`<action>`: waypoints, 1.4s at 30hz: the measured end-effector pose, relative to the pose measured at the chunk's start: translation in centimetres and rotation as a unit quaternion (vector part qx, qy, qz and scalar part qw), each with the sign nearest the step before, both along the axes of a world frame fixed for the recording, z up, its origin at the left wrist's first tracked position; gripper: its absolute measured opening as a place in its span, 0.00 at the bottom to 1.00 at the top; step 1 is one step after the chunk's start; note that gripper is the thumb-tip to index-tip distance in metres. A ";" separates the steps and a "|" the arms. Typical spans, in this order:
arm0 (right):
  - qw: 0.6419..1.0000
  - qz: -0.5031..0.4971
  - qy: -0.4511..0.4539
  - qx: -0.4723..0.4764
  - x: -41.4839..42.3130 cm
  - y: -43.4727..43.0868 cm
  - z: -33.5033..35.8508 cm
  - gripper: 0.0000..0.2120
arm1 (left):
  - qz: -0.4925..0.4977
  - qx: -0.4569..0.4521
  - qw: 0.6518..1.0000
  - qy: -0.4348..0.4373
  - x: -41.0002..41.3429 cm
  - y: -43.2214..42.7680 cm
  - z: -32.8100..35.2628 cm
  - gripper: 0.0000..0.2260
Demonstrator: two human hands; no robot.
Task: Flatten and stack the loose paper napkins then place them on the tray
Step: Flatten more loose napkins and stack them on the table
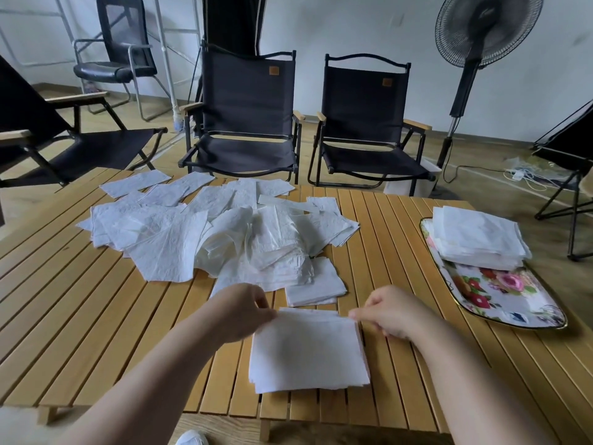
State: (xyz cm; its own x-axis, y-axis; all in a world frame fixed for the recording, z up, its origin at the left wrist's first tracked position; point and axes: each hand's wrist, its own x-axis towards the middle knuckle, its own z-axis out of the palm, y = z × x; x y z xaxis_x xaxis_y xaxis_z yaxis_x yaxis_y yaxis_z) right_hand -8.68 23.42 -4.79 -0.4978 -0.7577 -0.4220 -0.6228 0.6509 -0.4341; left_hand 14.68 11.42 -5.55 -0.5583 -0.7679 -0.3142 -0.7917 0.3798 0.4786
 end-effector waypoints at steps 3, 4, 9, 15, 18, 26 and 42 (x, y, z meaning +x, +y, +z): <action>0.990 -0.066 0.006 -0.127 -0.2 -1.2 -1.8 0.07 | 0.029 -0.024 0.999 0.024 -0.2 -0.5 0.2 0.07; 0.987 -0.063 0.007 -0.147 -0.2 -1.6 -2.4 0.12 | 0.032 -0.021 0.999 0.032 -0.1 -0.6 0.2 0.07; 0.984 -0.006 0.023 -0.177 -0.1 -4.1 -4.4 0.20 | 0.031 -0.019 0.999 0.029 0.0 -1.0 -0.2 0.07; 0.980 0.023 0.093 -0.172 -0.1 -4.6 -4.9 0.02 | 0.029 -0.028 0.999 0.031 -0.2 -1.2 0.0 0.09; 0.976 0.053 0.104 -0.184 -0.3 -4.4 -4.8 0.04 | 0.029 -0.034 0.998 0.041 -0.2 -1.1 -0.2 0.10; 0.950 0.071 0.069 -0.295 0.5 -3.7 -2.7 0.07 | 0.023 -0.036 0.992 0.122 -1.0 -1.9 -1.5 0.27; 0.942 0.079 -0.043 -0.322 1.8 -1.9 0.8 0.10 | 0.008 -0.056 0.966 0.254 -2.2 -1.0 -0.5 0.06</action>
State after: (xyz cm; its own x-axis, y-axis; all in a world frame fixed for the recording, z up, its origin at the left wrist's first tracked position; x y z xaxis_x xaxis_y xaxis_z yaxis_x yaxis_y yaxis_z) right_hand -6.90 21.55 -3.96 -0.3420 -0.9324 0.1166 -0.6338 0.1372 -0.7612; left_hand 12.52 10.45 -6.03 -0.6061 -0.7912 0.0817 -0.4724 0.4407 0.7633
